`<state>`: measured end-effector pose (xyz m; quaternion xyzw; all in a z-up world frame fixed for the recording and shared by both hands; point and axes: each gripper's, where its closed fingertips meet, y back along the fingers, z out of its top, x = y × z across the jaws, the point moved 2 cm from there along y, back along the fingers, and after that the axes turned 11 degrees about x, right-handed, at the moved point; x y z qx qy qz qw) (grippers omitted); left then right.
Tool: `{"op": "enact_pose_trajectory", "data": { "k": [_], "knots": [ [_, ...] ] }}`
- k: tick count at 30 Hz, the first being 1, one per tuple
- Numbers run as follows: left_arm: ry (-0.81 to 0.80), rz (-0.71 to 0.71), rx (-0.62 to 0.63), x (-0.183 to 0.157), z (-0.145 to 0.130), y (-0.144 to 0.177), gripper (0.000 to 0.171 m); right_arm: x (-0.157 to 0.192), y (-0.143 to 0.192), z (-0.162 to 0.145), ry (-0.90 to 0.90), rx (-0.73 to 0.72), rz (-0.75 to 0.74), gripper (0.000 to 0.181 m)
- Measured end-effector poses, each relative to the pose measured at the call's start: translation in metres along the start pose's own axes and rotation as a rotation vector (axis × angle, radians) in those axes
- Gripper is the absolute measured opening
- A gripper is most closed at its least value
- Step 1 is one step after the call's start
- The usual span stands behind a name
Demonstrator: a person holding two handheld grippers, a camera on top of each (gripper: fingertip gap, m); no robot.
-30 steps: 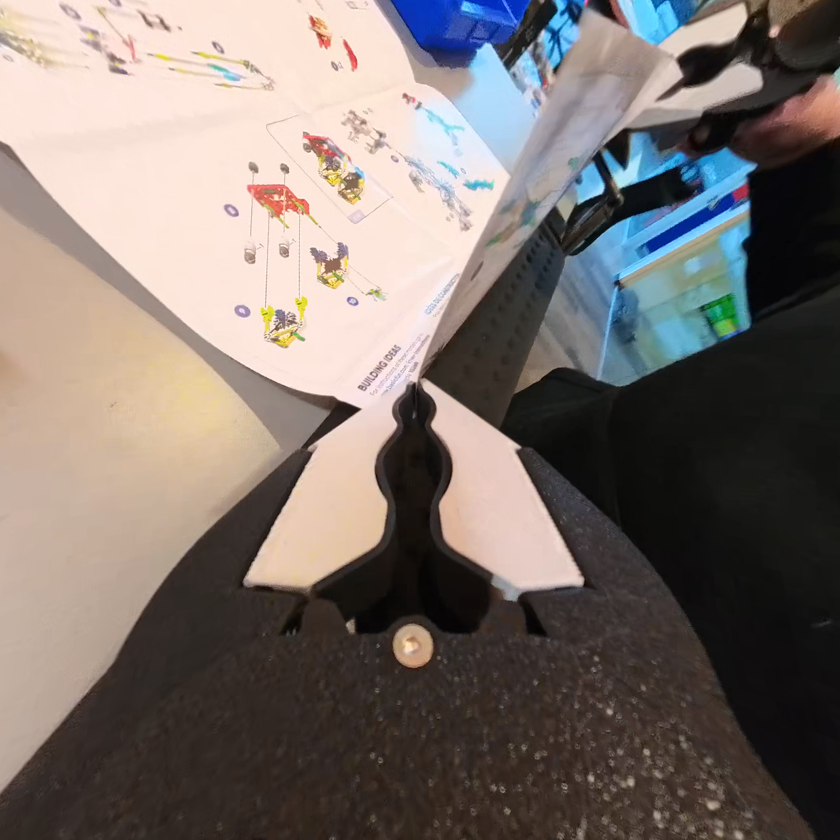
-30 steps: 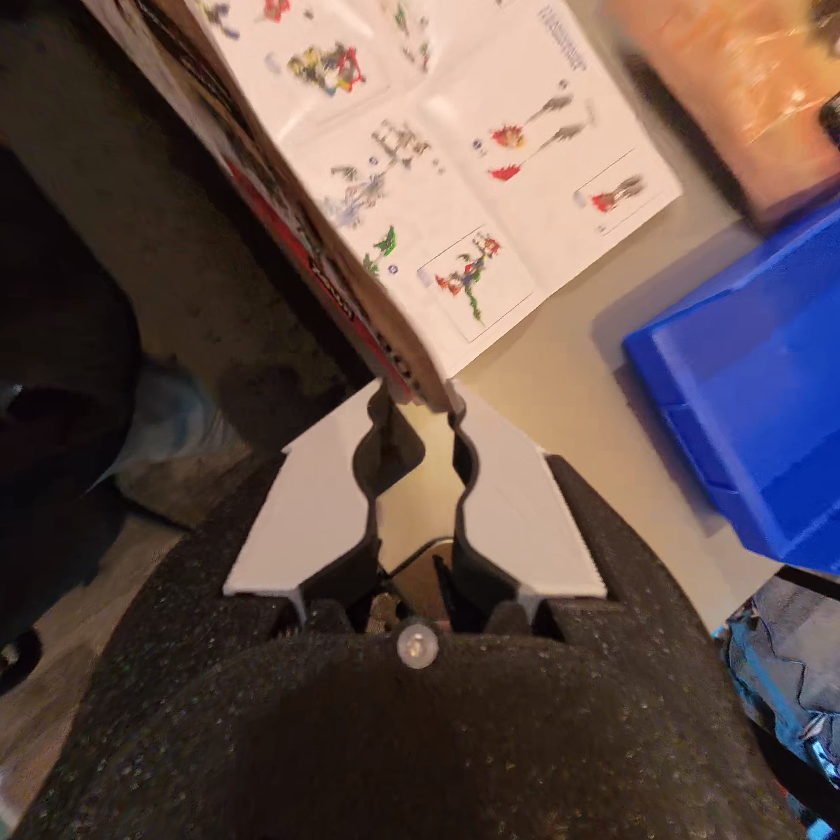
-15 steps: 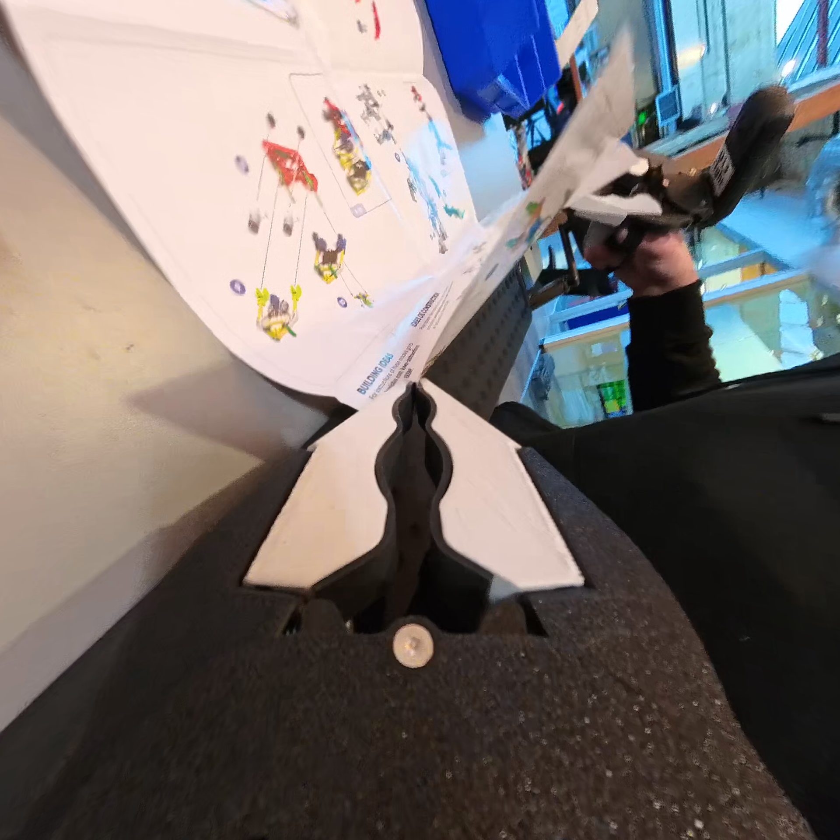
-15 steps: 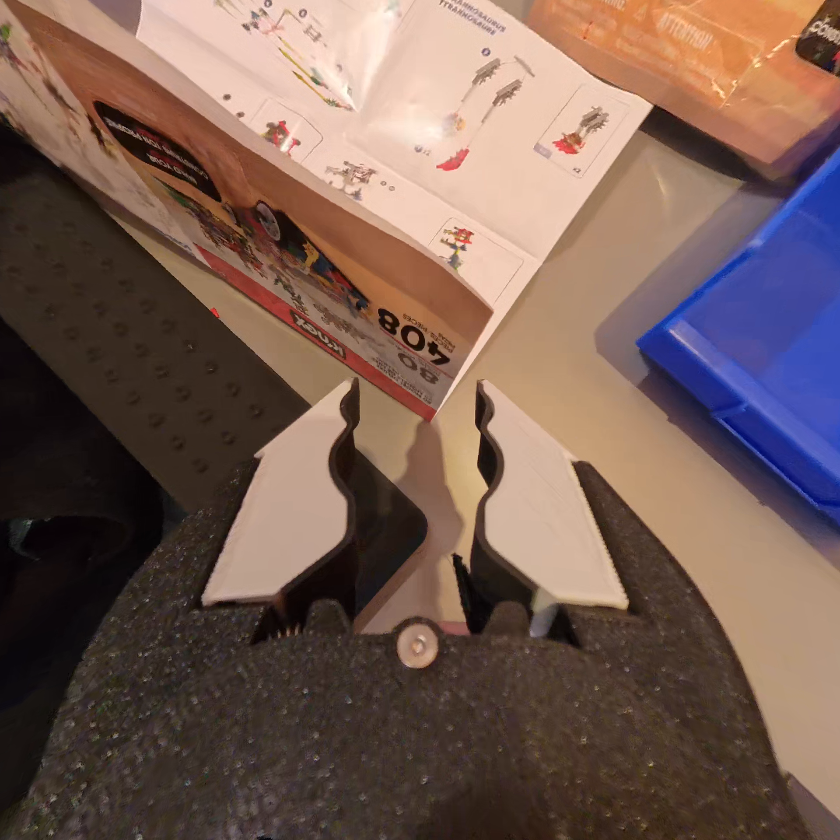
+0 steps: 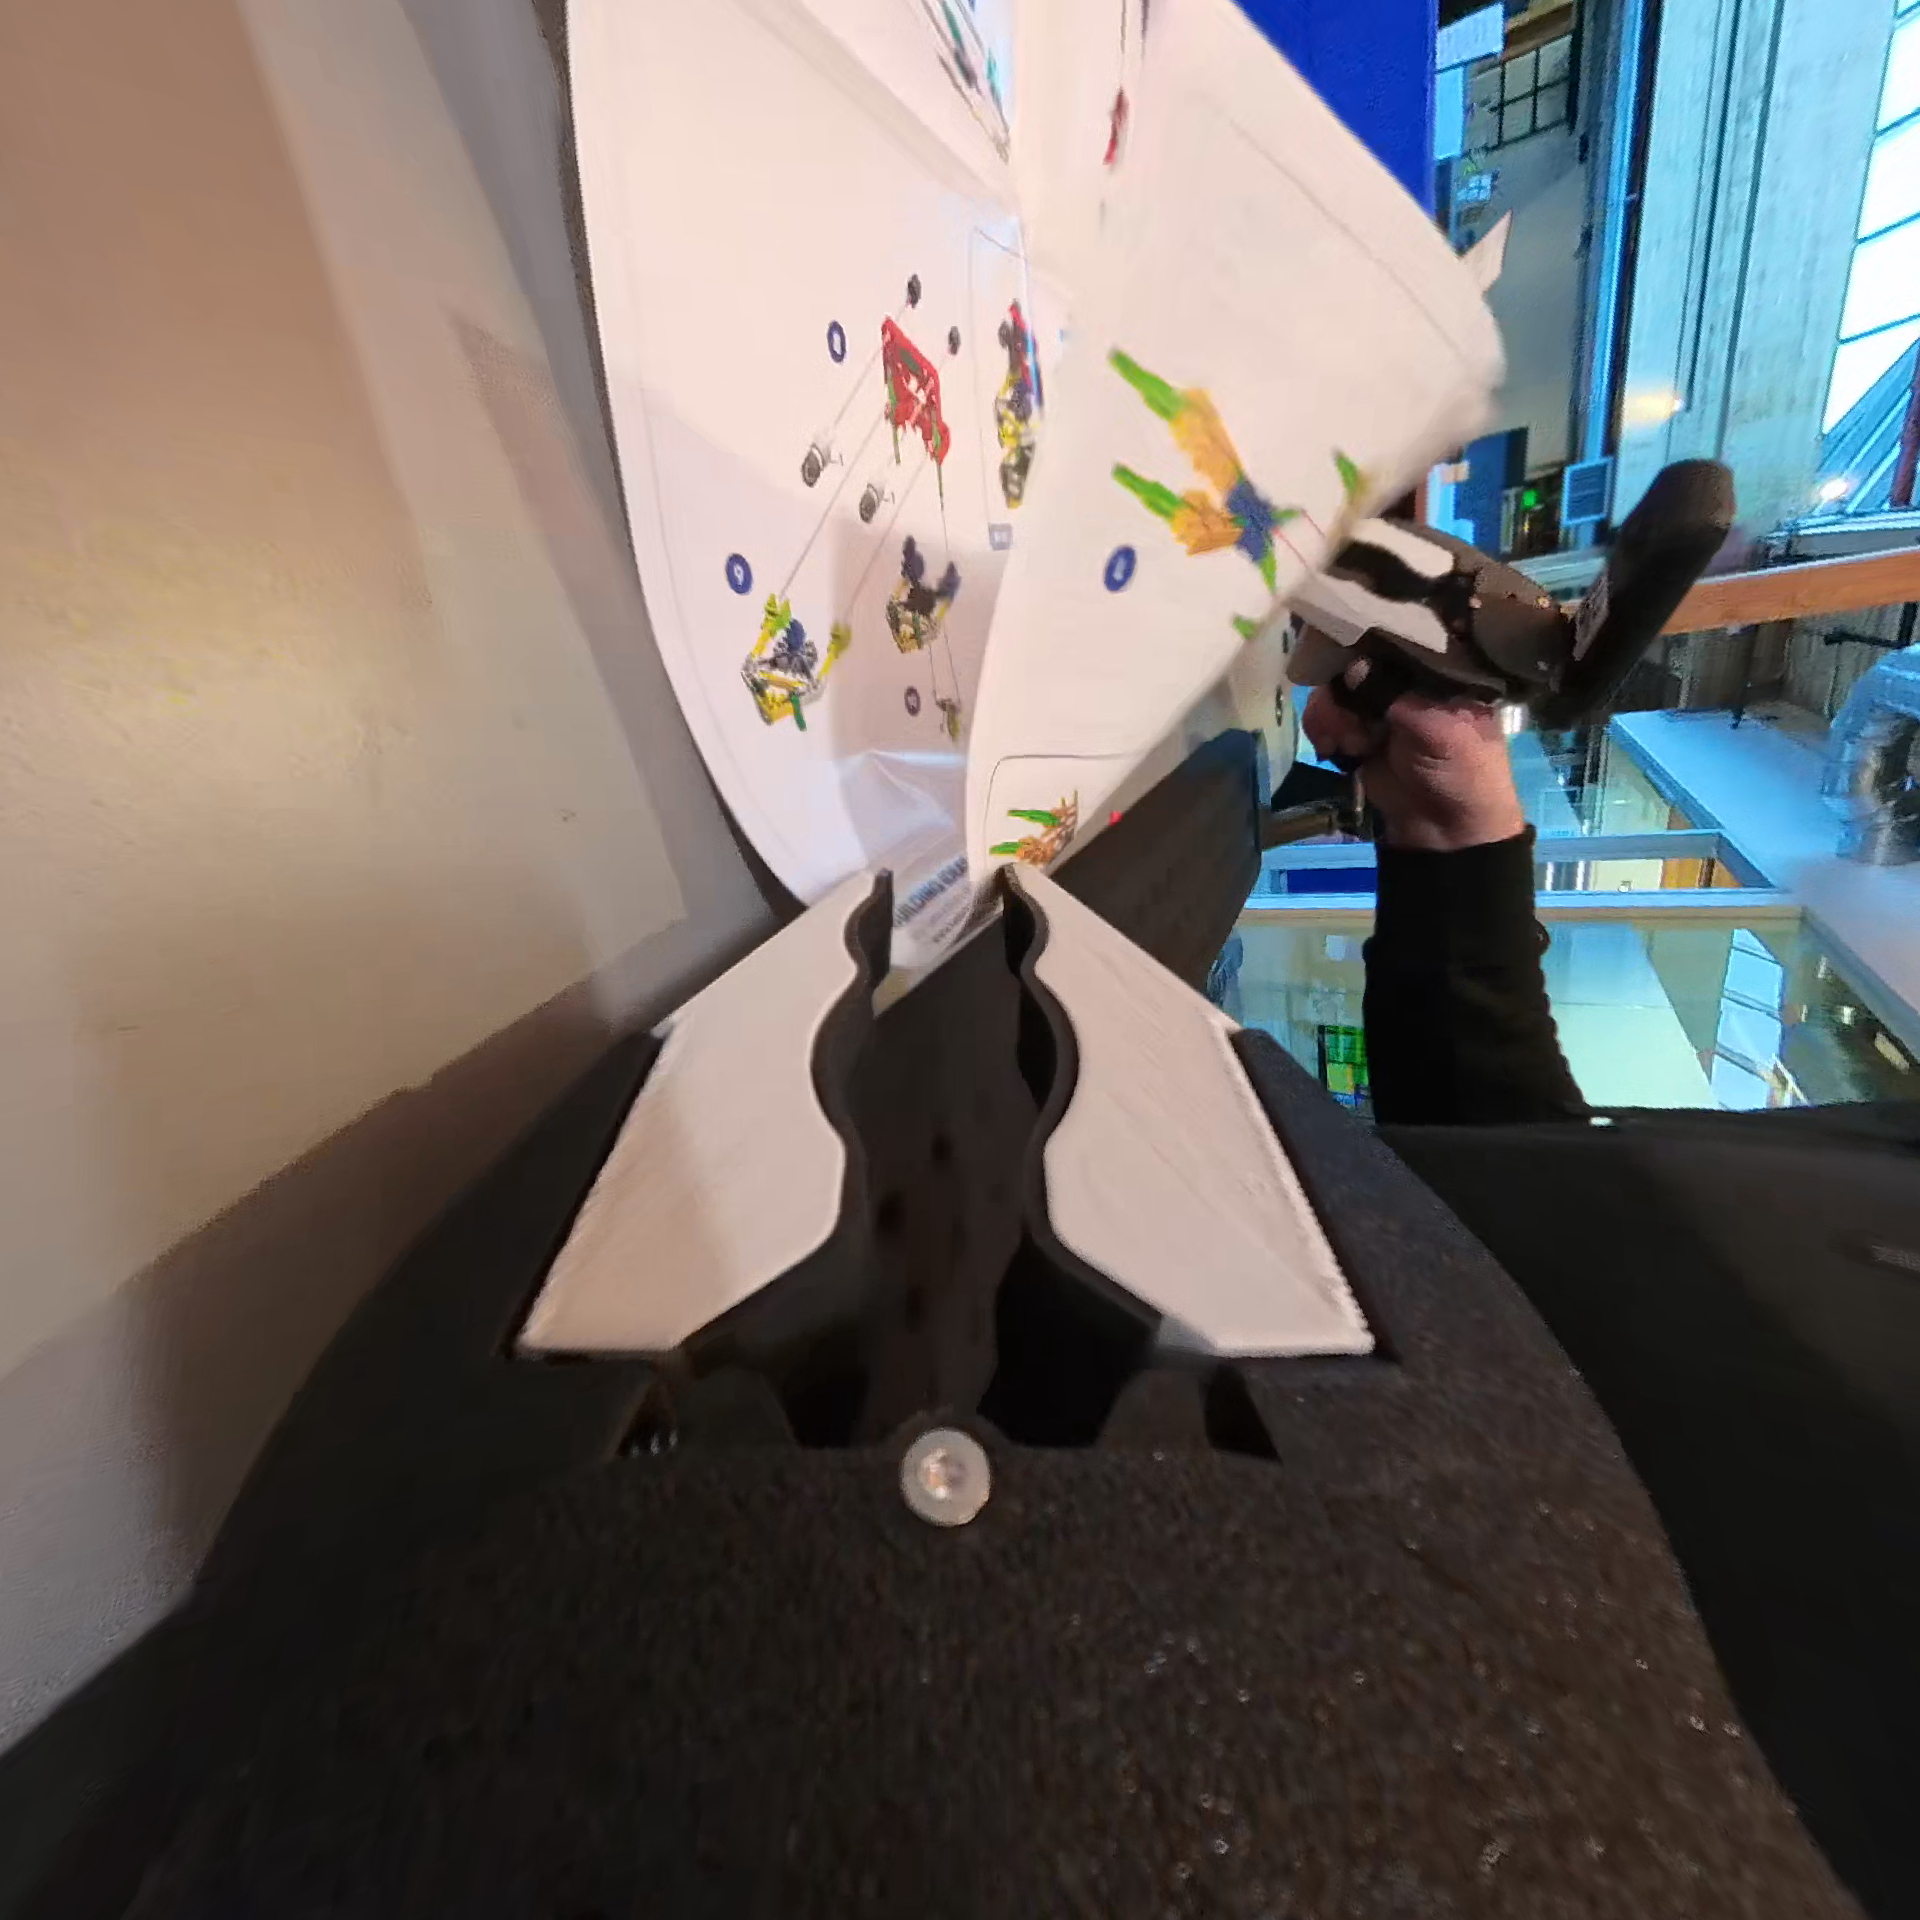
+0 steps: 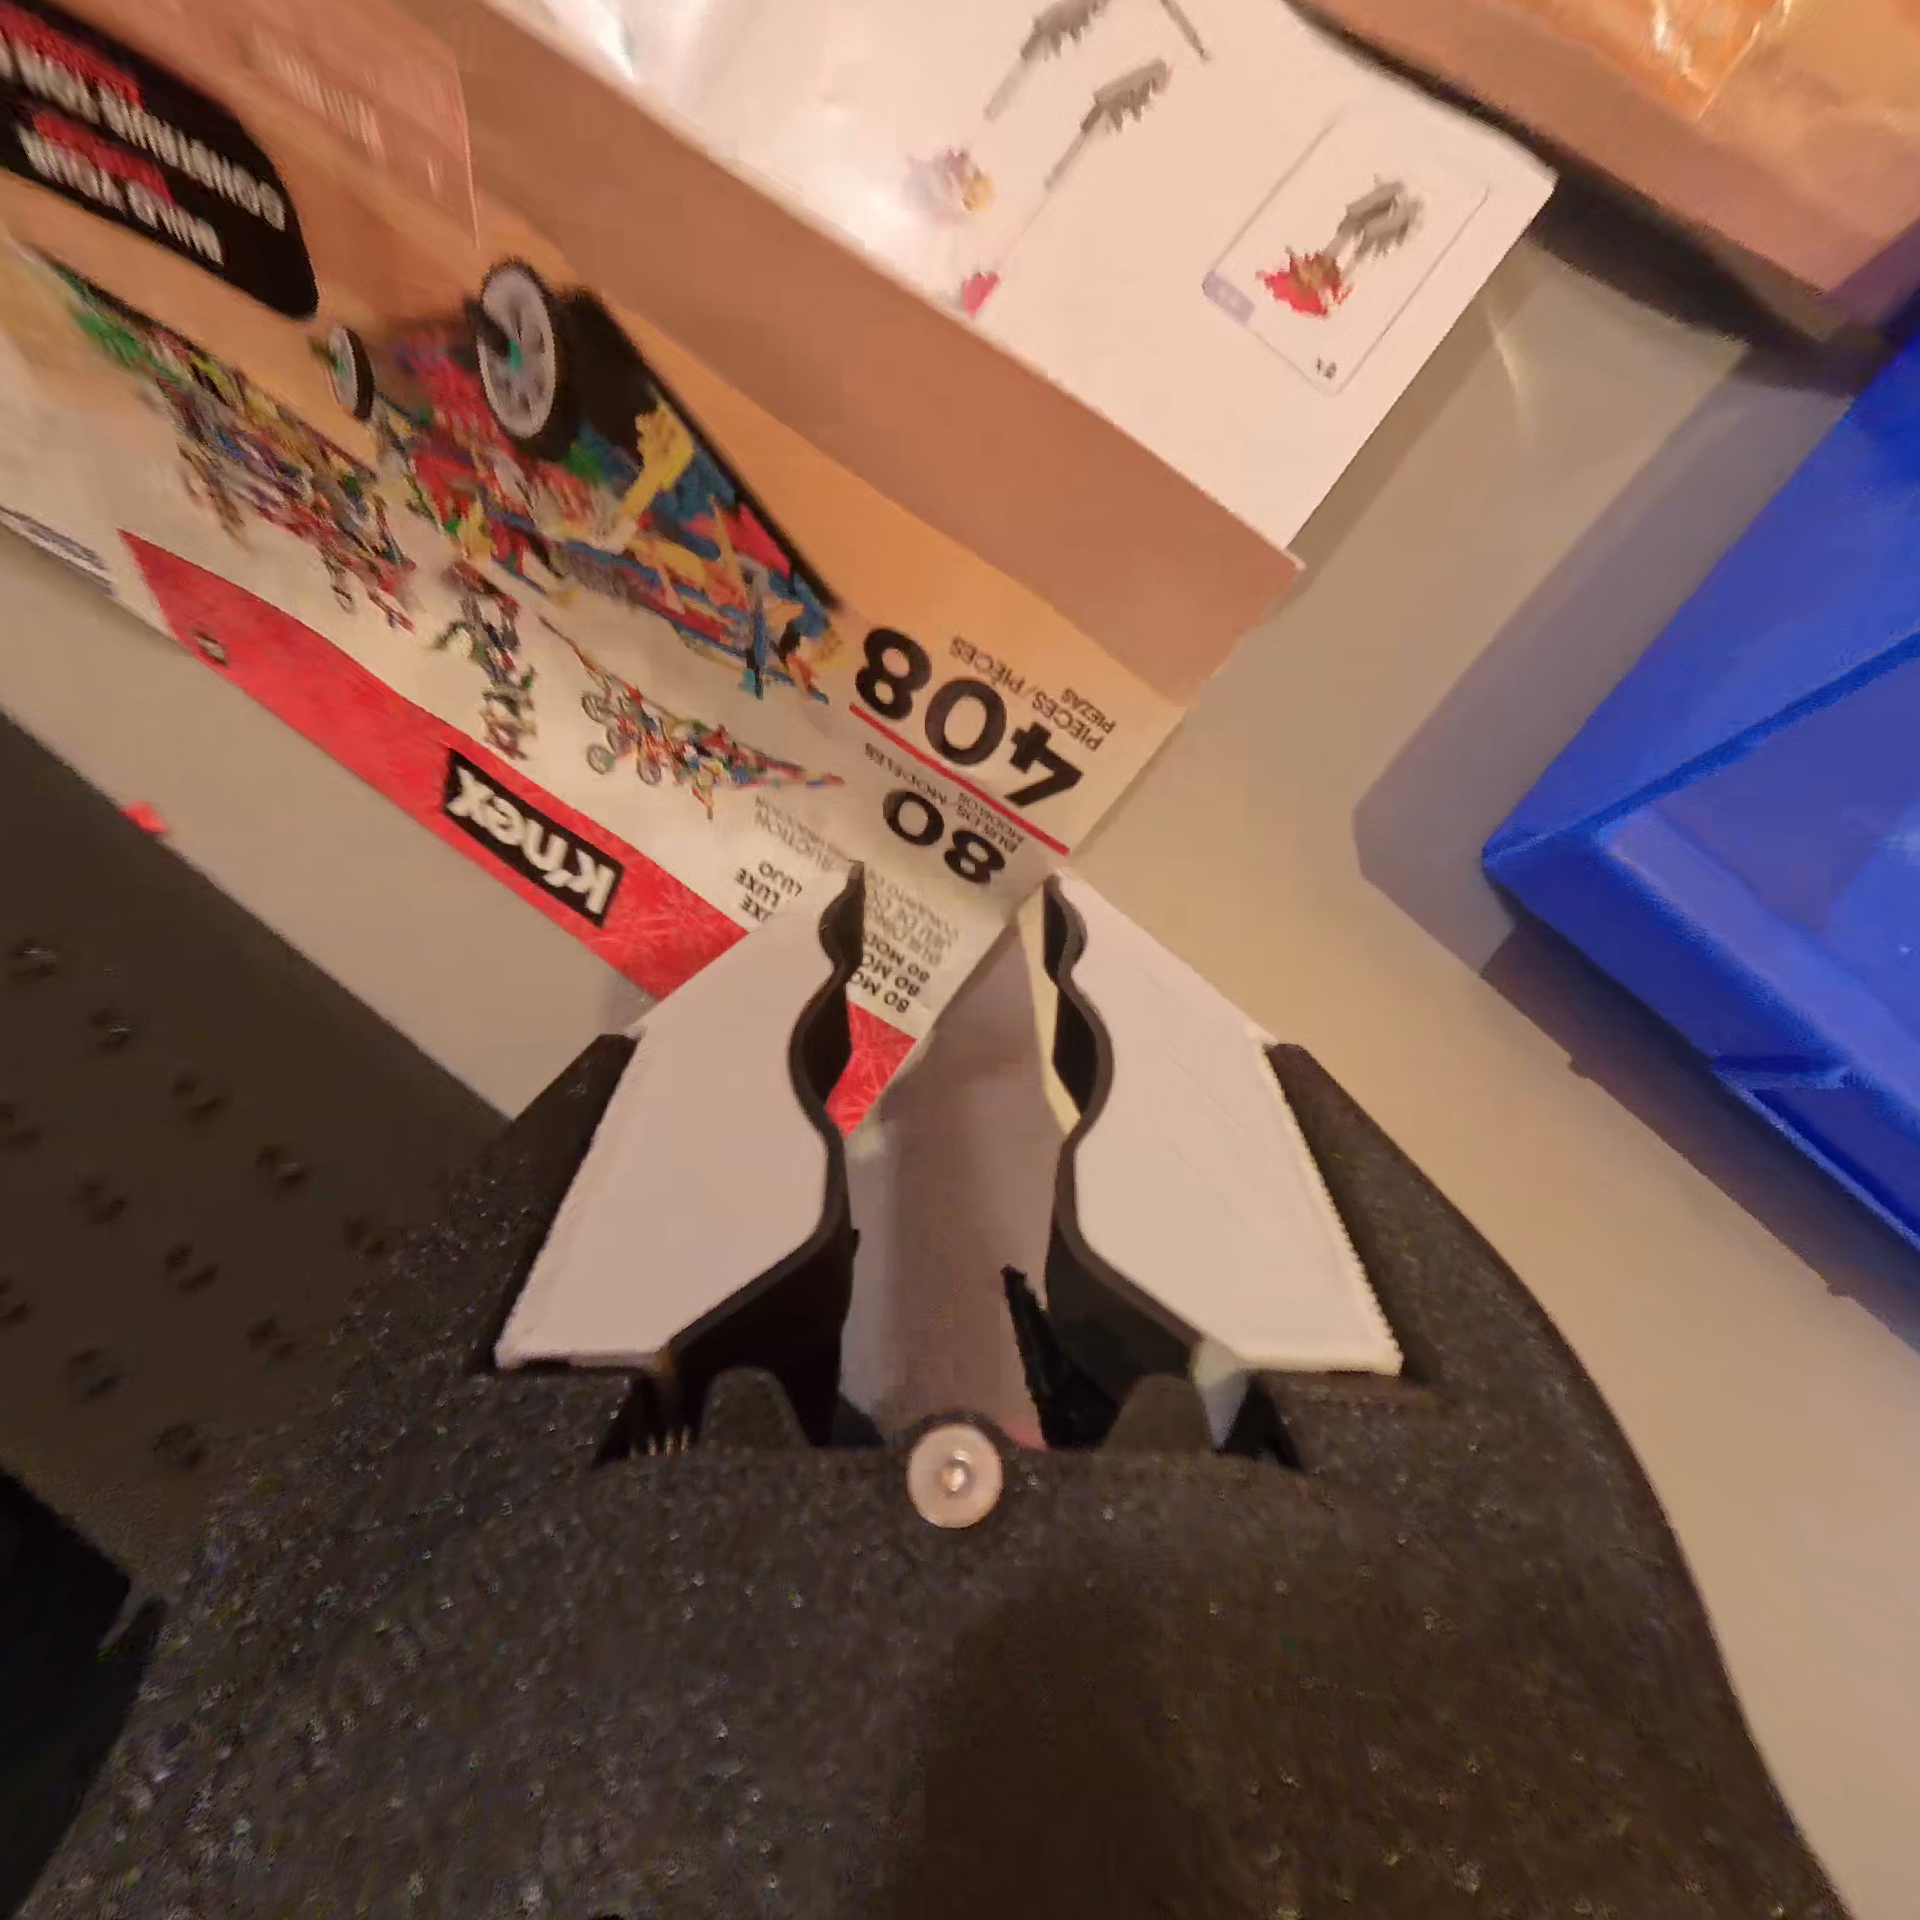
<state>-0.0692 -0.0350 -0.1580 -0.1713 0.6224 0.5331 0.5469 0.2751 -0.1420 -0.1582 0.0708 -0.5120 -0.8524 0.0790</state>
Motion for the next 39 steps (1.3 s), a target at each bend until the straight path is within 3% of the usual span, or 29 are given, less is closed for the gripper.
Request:
{"op": "enact_pose_trajectory", "data": {
  "k": [6, 11, 14, 17, 22, 29, 39],
  "knots": [
    [-0.088, 0.189, -0.056, 0.012, 0.010, 0.006, 0.047, -0.008, -0.022, -0.010, -0.045, 0.067, -0.011, 0.024],
    [-0.179, 0.325, -0.035, 0.016, 0.004, 0.007, 0.046, -0.008, -0.023, -0.012, -0.022, 0.085, -0.034, 0.029],
    [-0.249, 0.286, -0.053, 0.003, 0.006, 0.005, 0.048, -0.008, -0.021, -0.010, -0.016, 0.075, -0.034, 0.032],
    [-0.299, 0.353, -0.067, 0.004, 0.008, 0.007, 0.049, -0.007, -0.017, -0.007, -0.003, 0.062, -0.045, 0.032],
    [-0.329, 0.345, -0.113, 0.000, 0.015, 0.008, 0.050, -0.001, -0.012, -0.004, 0.011, 0.045, -0.036, 0.032],
    [-0.379, 0.383, -0.080, 0.002, 0.018, 0.003, 0.022, 0.004, -0.011, 0.002, 0.039, 0.023, -0.042, 0.032],
    [-0.323, 0.415, -0.042, 0.012, 0.023, 0.002, 0.007, 0.009, -0.027, -0.005, 0.061, 0.058, 0.007, 0.030]
  ]
}}
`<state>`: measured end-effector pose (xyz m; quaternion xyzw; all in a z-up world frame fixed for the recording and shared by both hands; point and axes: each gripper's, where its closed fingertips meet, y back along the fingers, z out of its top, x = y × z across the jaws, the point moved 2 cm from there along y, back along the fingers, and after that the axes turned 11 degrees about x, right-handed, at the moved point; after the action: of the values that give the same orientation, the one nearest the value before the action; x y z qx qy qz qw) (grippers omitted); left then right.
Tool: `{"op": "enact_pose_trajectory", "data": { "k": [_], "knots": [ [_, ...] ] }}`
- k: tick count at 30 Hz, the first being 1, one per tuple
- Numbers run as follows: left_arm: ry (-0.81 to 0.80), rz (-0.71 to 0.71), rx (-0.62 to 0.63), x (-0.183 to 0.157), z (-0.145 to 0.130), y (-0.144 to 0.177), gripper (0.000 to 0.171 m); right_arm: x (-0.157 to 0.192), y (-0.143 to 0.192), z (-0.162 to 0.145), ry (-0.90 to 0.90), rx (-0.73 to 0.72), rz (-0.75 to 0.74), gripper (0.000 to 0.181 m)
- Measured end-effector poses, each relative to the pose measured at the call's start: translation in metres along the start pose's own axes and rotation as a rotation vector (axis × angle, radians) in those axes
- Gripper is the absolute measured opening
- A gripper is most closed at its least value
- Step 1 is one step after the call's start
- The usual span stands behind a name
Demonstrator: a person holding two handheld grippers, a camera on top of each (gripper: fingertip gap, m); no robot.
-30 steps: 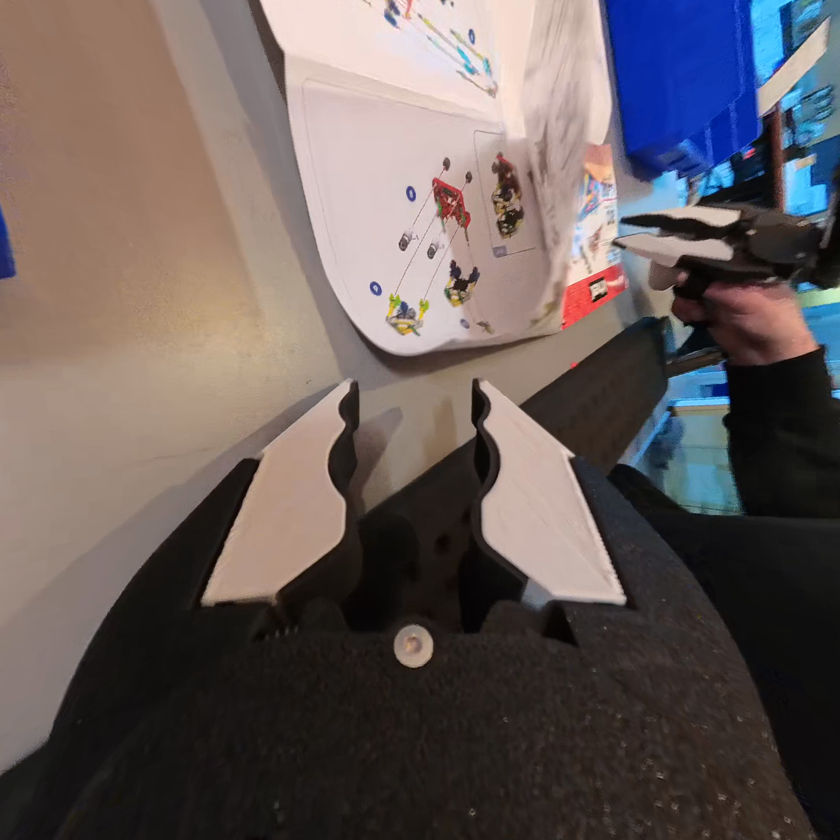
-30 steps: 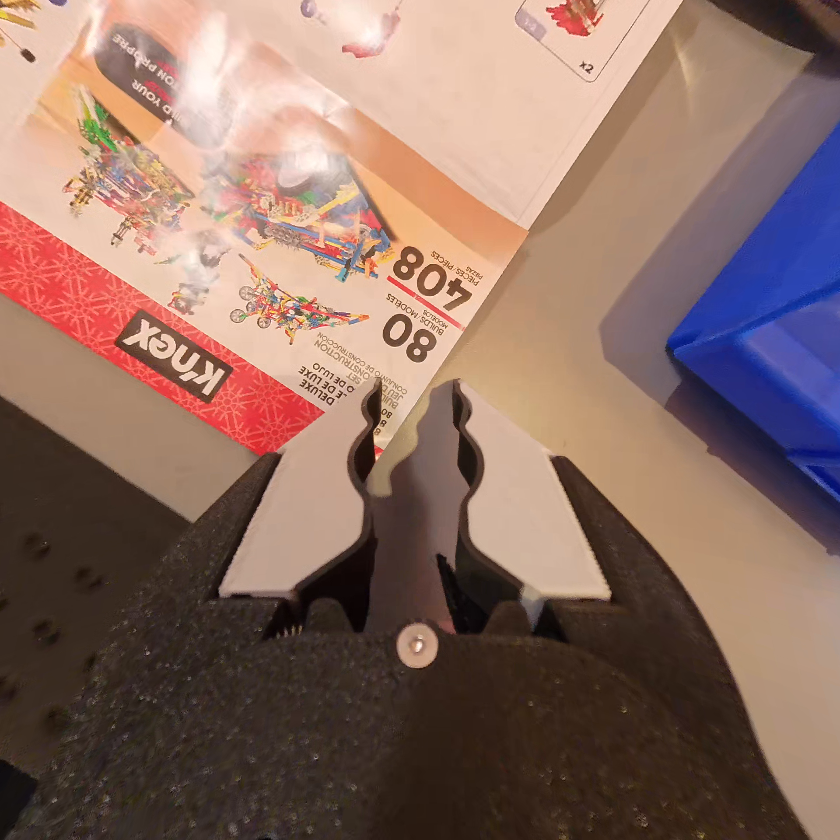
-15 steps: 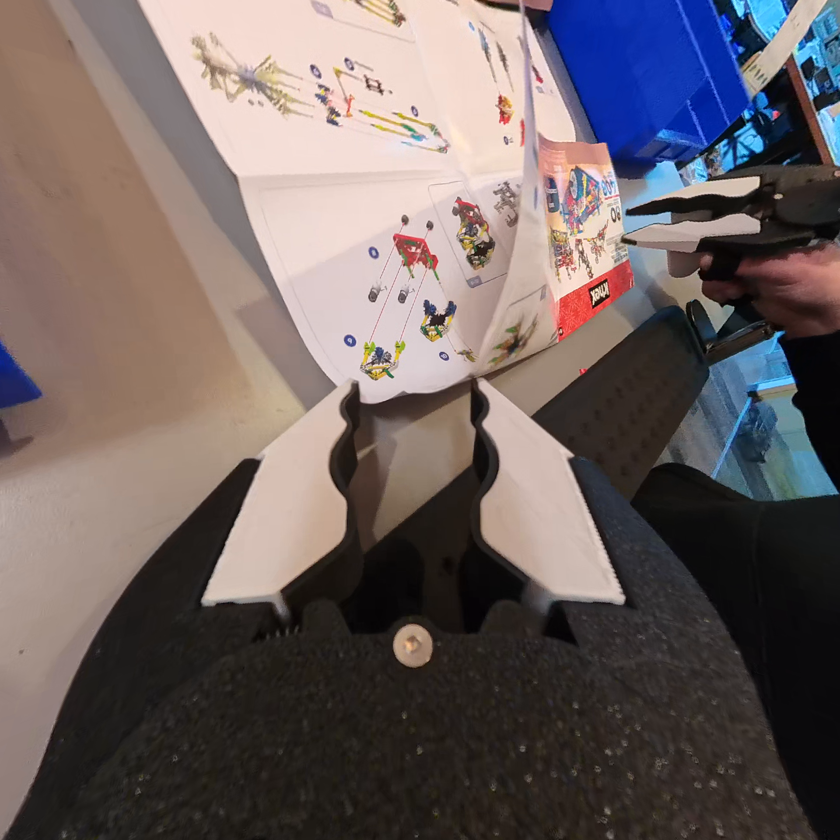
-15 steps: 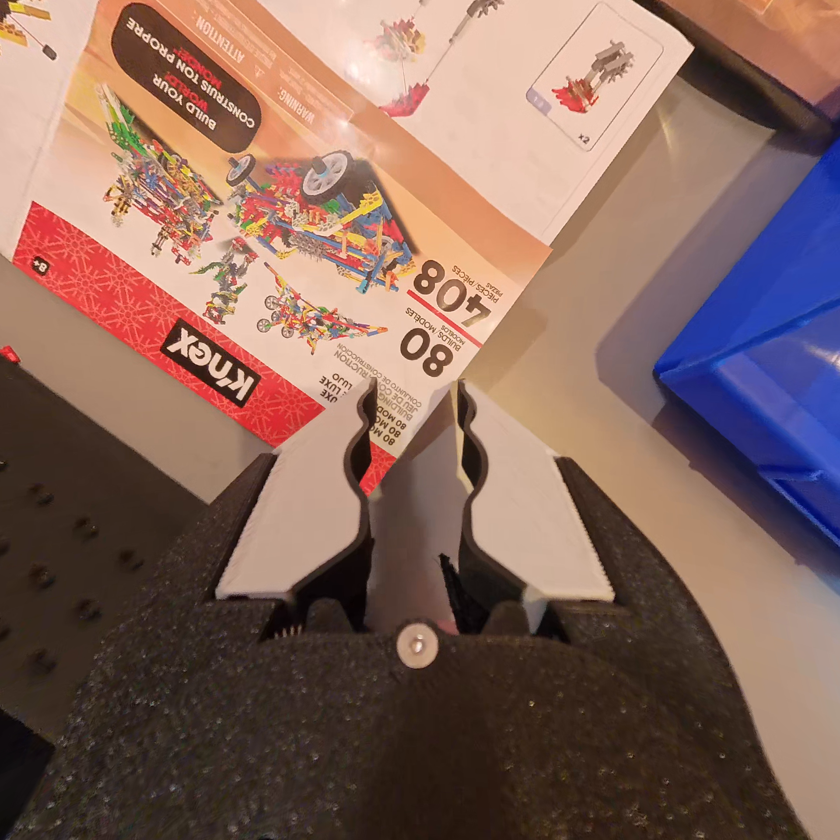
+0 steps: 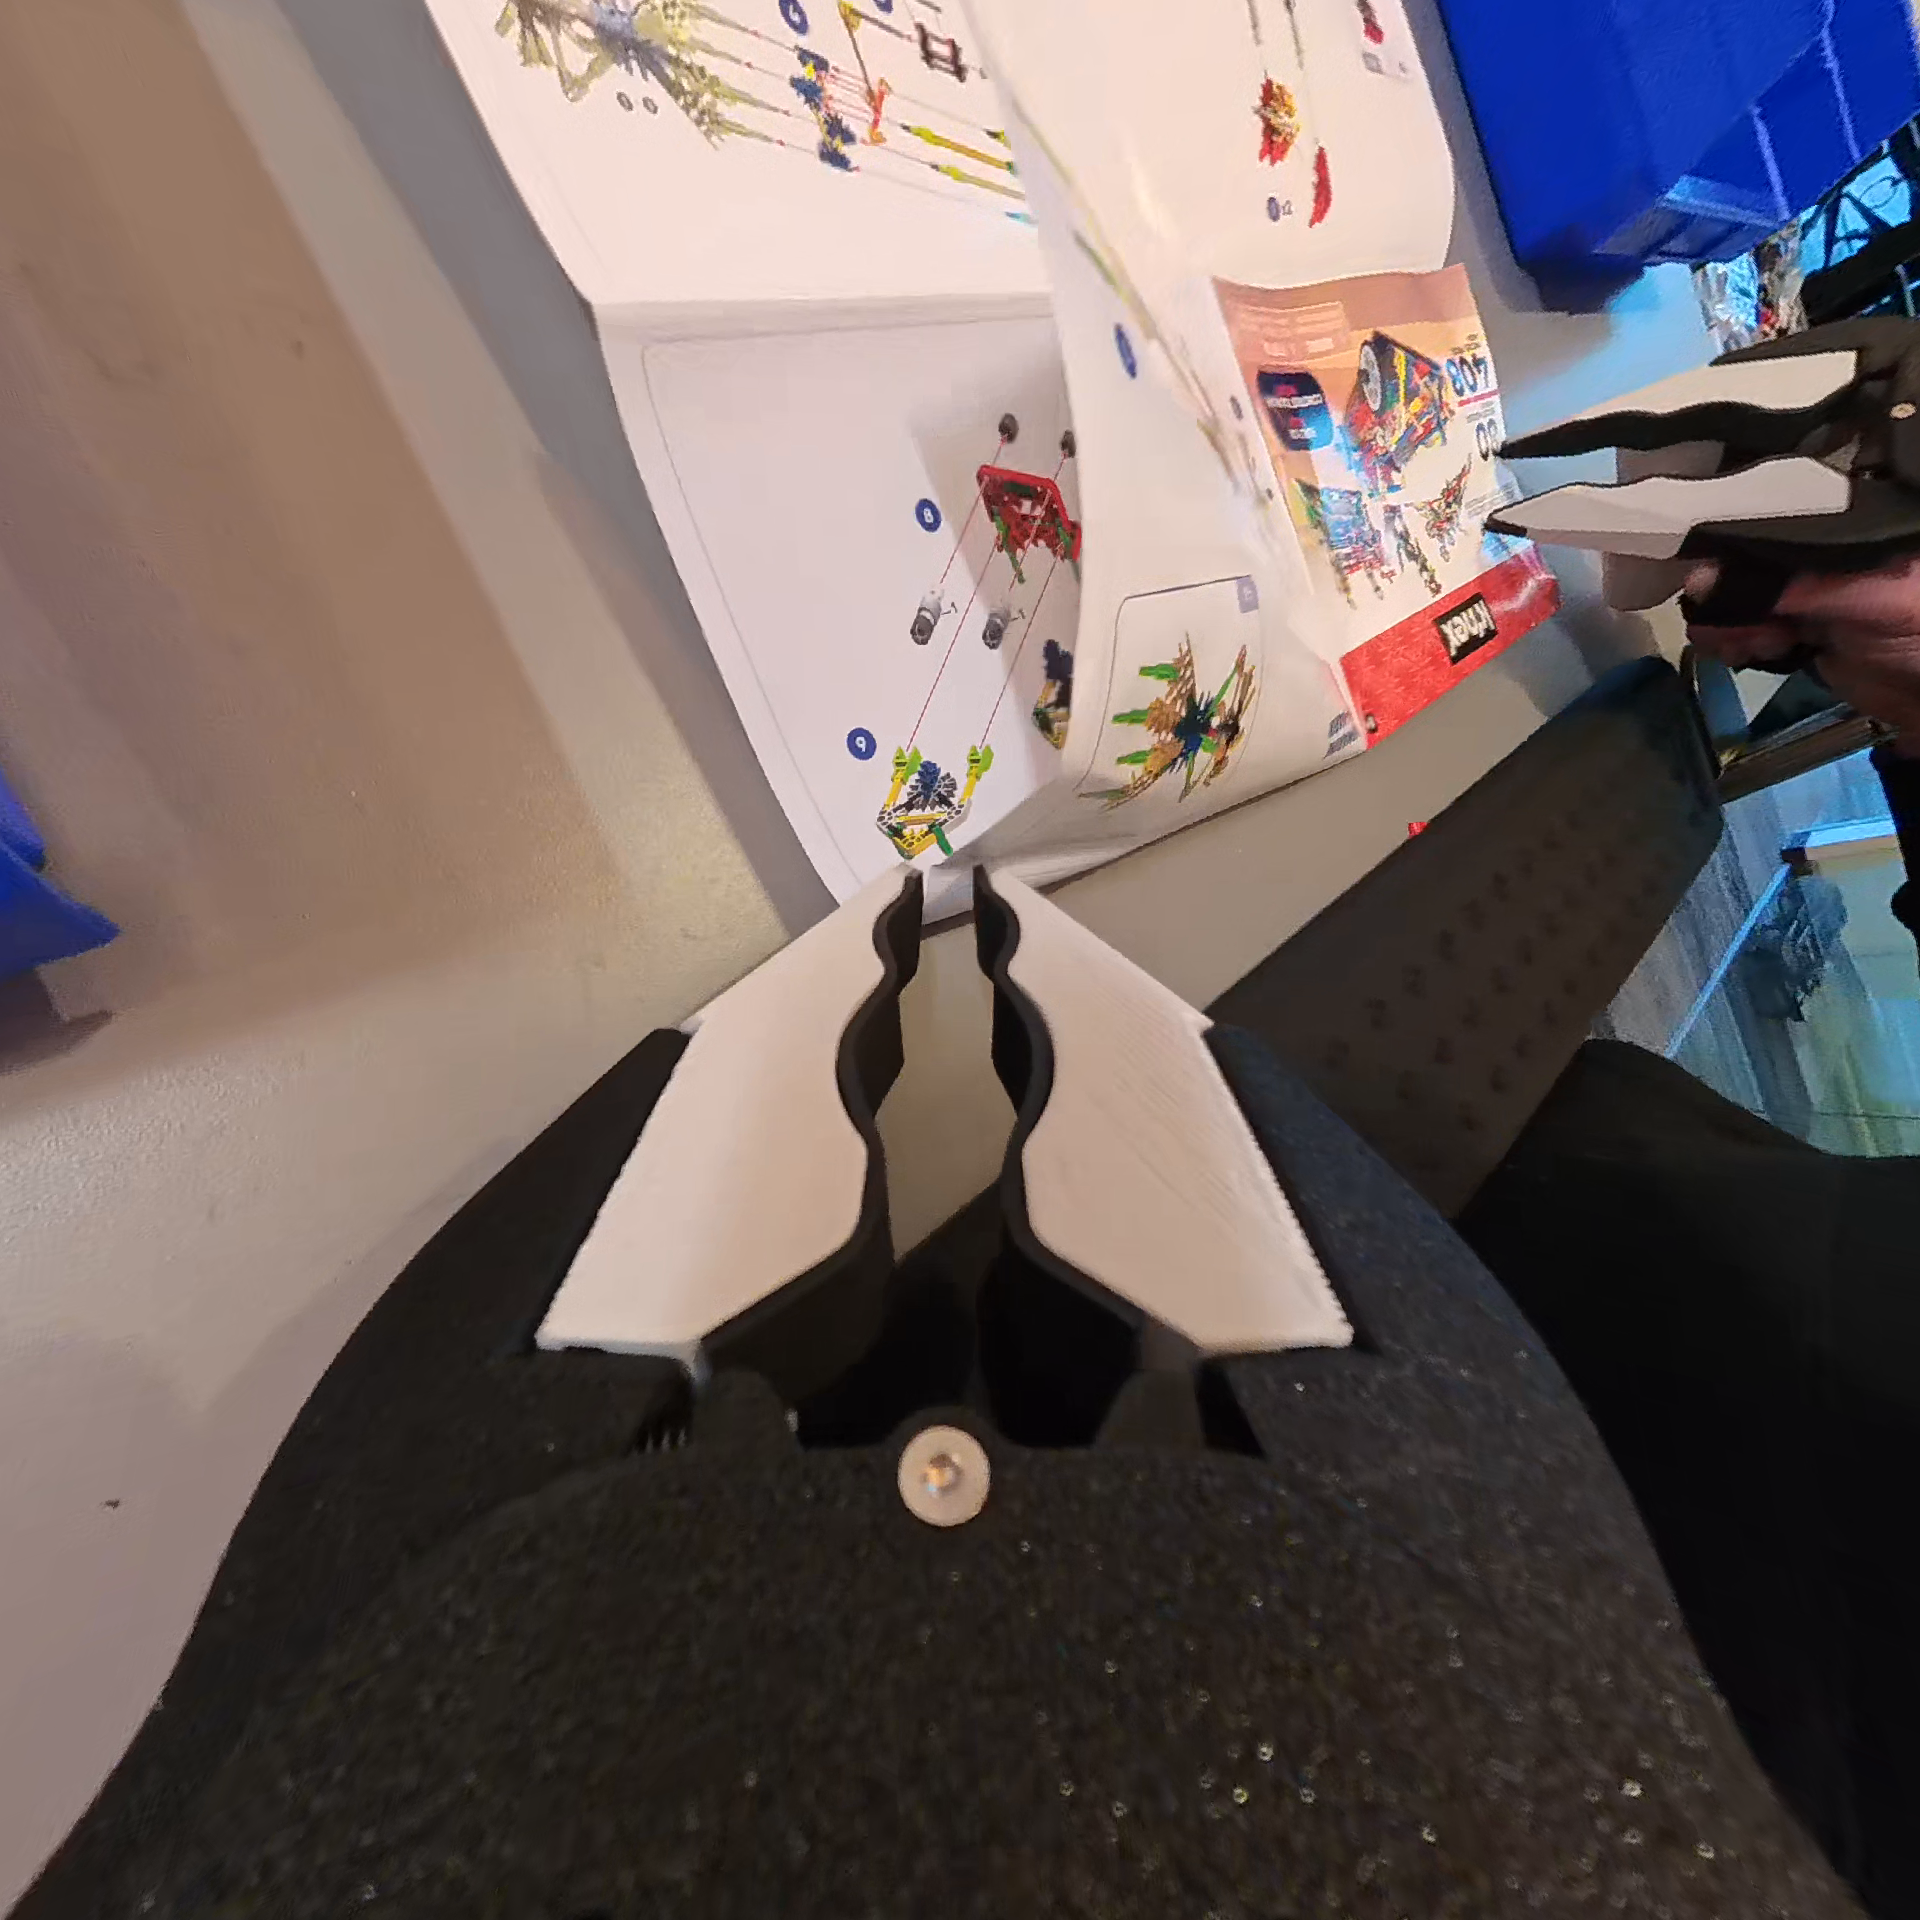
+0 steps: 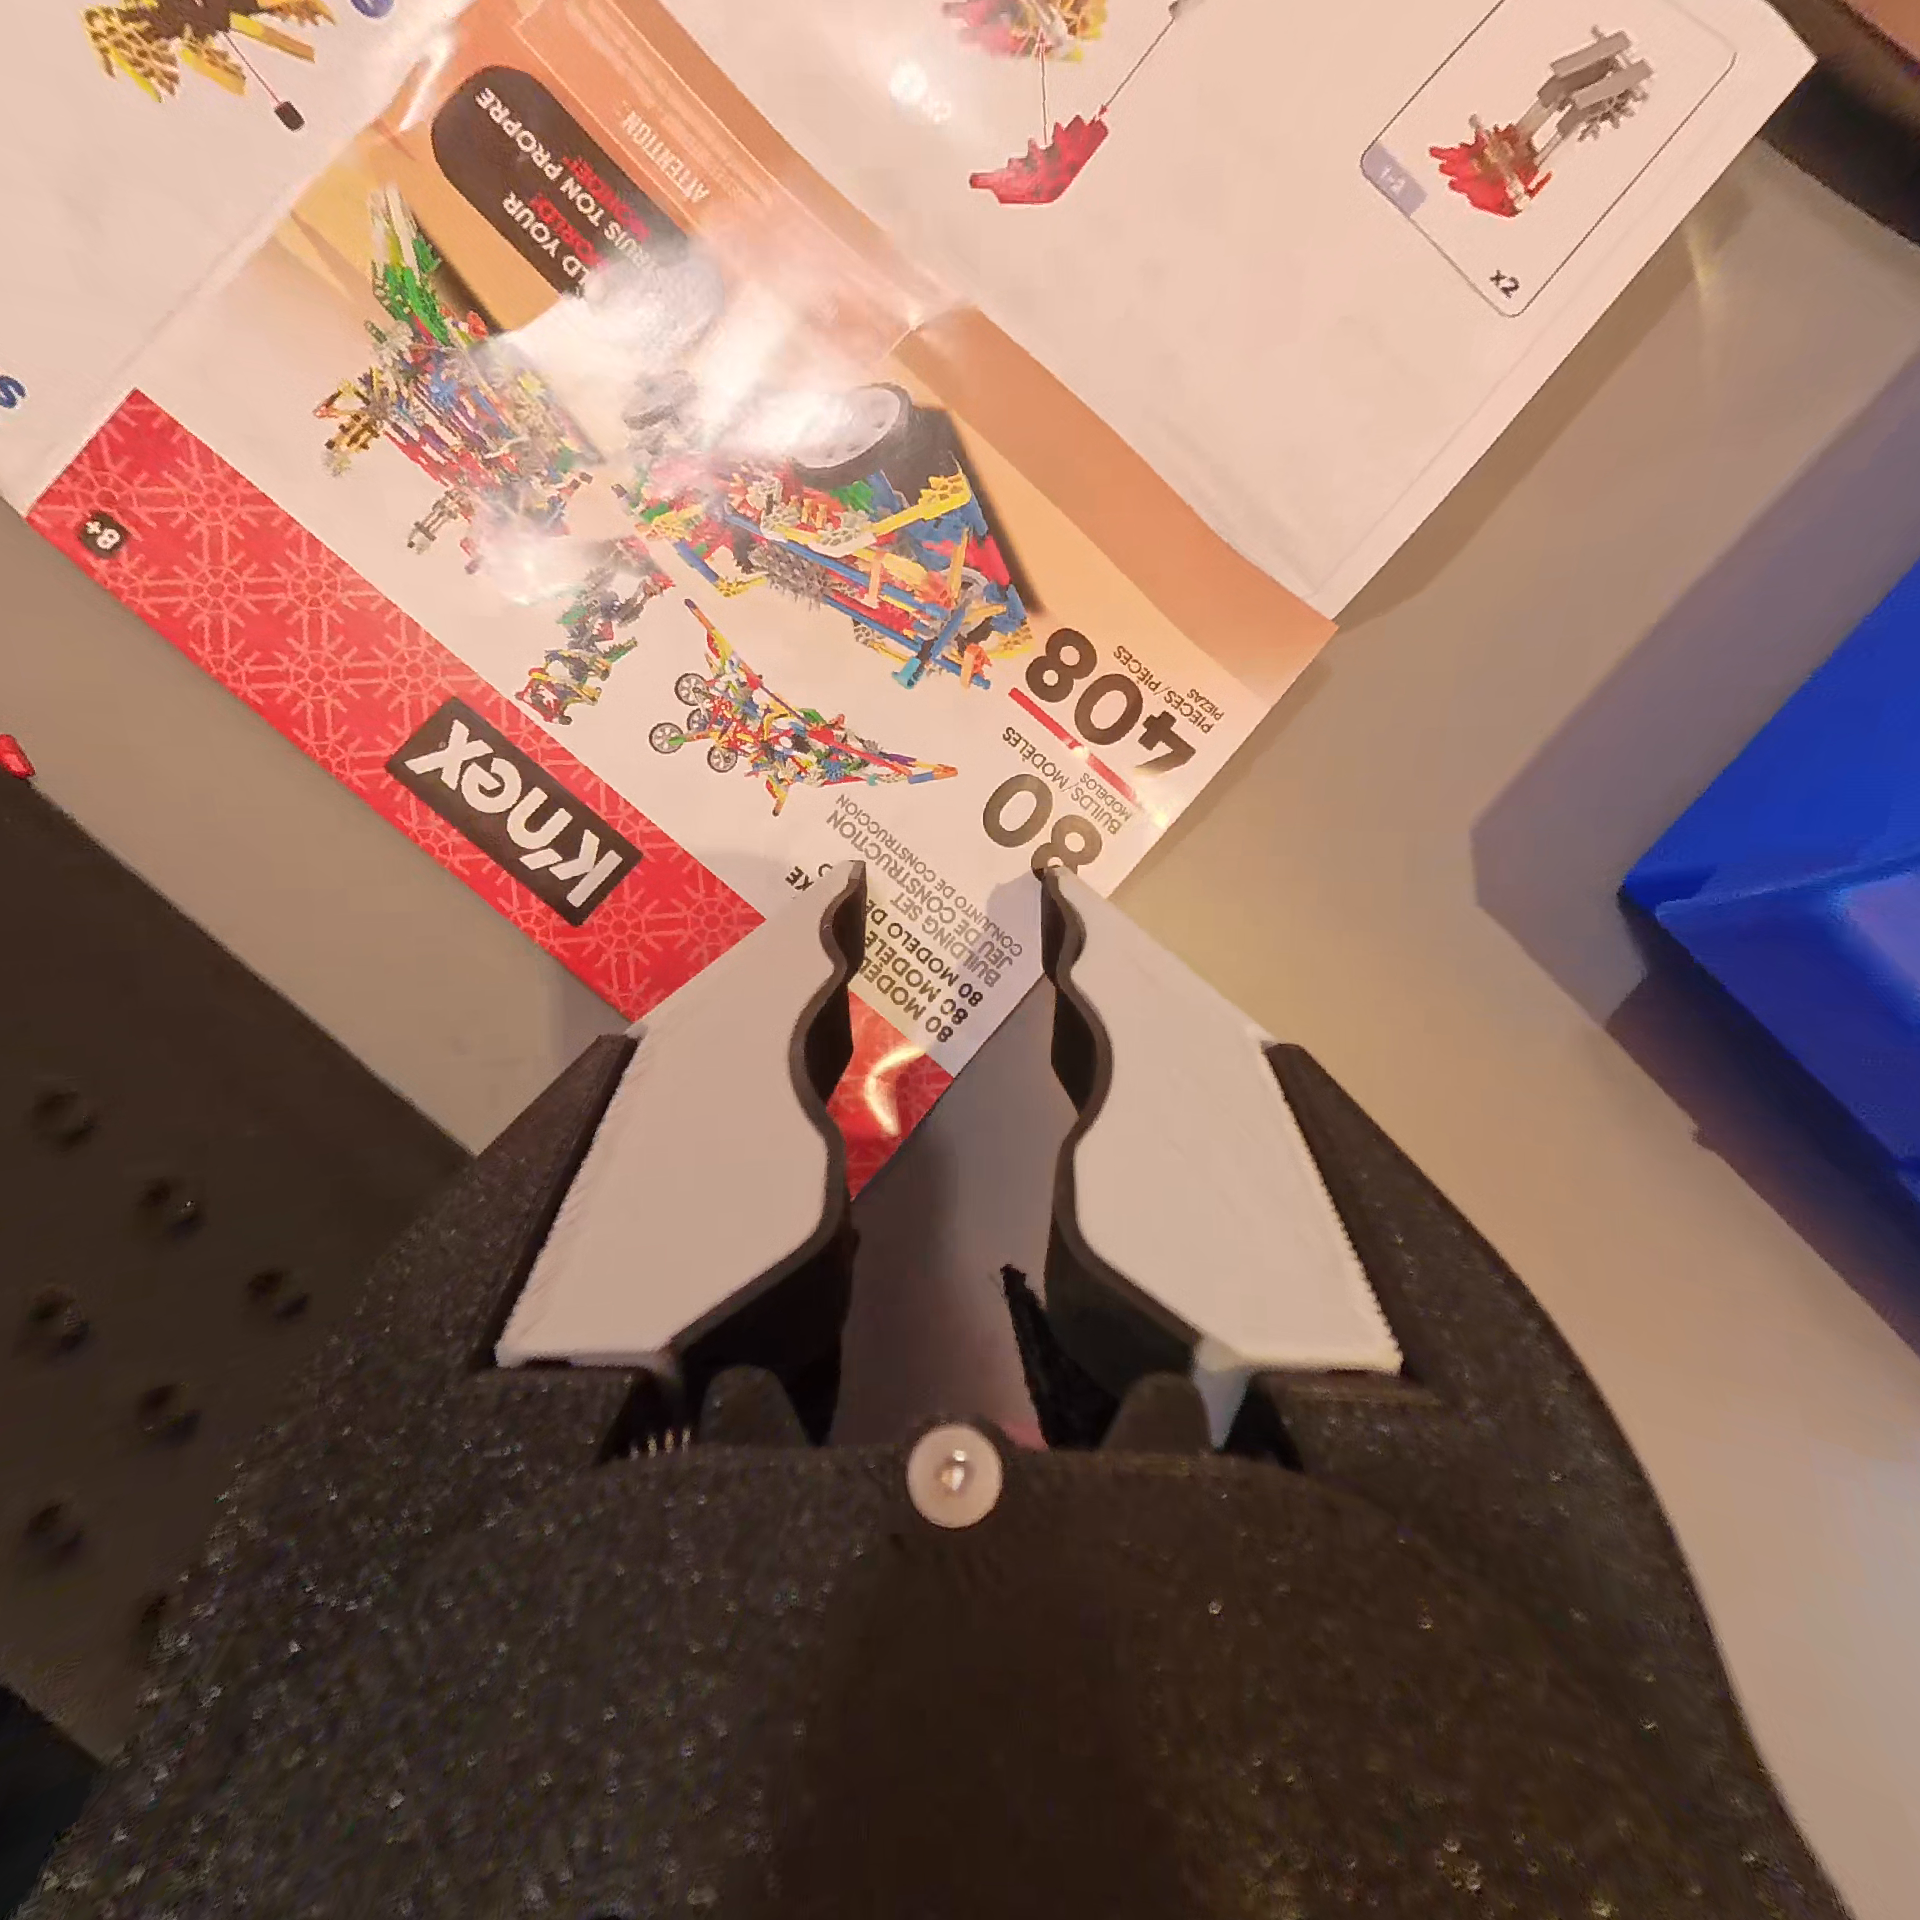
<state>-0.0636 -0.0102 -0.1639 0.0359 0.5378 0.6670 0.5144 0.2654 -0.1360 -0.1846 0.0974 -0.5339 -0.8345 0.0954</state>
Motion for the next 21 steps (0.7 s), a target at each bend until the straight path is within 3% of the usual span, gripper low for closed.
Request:
{"op": "enact_pose_trajectory", "data": {
  "k": [8, 13, 18, 21],
  "knots": [
    [0.012, 0.010, 0.043, 0.002, -0.004, -0.002, 0.004, -0.001, 0.000, 0.000, -0.007, 0.001, 0.023, 0.030],
    [-0.038, 0.057, -0.074, -0.011, 0.008, 0.023, 0.030, -0.001, 0.000, 0.000, -0.019, -0.009, 0.033, 0.030],
    [-0.402, 0.260, -0.265, -0.068, 0.044, 0.057, 0.029, -0.001, 0.000, 0.000, -0.031, -0.017, 0.032, 0.030],
    [-0.636, 0.206, -0.157, -0.116, 0.043, 0.026, 0.021, -0.001, 0.000, 0.000, -0.036, -0.022, 0.033, 0.030]
  ]
}}
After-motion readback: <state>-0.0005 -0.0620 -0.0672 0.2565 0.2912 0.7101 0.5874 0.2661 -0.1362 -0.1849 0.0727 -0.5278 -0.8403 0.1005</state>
